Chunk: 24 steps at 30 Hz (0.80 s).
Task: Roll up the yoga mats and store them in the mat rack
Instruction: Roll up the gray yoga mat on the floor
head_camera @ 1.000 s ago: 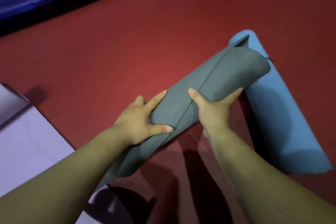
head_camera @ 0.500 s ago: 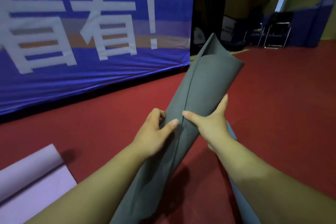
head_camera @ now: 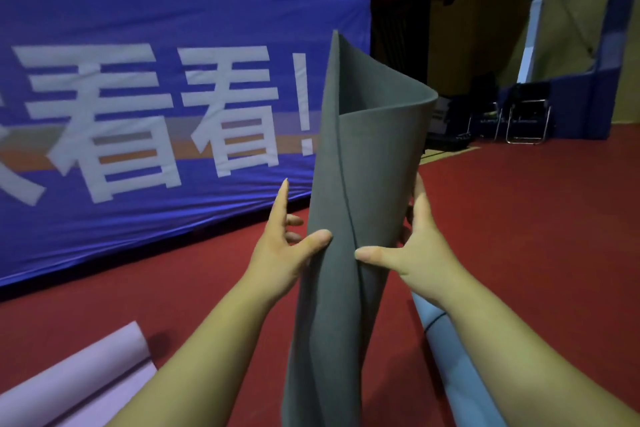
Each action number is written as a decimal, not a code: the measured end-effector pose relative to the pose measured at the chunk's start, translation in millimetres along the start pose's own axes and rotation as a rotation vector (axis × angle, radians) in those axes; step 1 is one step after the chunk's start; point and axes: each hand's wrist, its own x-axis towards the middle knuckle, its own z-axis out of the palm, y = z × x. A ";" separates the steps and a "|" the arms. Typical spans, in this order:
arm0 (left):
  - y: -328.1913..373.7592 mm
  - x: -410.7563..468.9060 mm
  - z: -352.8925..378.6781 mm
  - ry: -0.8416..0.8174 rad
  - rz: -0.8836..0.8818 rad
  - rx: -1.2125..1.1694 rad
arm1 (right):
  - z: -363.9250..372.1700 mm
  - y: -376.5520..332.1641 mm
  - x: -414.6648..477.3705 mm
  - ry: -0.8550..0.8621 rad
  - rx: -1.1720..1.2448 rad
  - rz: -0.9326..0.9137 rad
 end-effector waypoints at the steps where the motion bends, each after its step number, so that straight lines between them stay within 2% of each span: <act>1: 2.1 -2.9 -0.2 -0.021 0.006 -0.019 | -3.0 -2.4 -1.0 -0.037 -0.004 -0.007; 6: -1.1 -18.8 10.3 -0.130 -0.005 -0.115 | -14.2 -3.3 -9.3 -0.123 -0.123 0.027; 10: 16.9 -16.5 8.5 -0.178 0.071 0.061 | -24.1 -11.2 -8.9 -0.117 -0.175 0.070; 13: 32.1 -15.6 3.8 -0.215 0.176 0.189 | -23.7 -20.2 -5.4 -0.124 0.034 0.023; 16: 41.3 -14.4 6.0 -0.152 0.216 0.267 | -18.8 -37.8 -3.8 -0.044 0.276 0.011; 20: 59.3 -9.3 5.4 0.010 0.249 0.234 | -9.1 -58.5 -5.2 0.000 0.310 0.036; 22: 73.2 -4.5 -1.1 0.006 0.215 0.246 | -6.7 -71.0 -2.3 0.100 0.340 0.073; 24: 92.1 -0.1 -8.2 -0.080 0.145 0.247 | -6.2 -86.6 3.3 0.212 0.385 0.099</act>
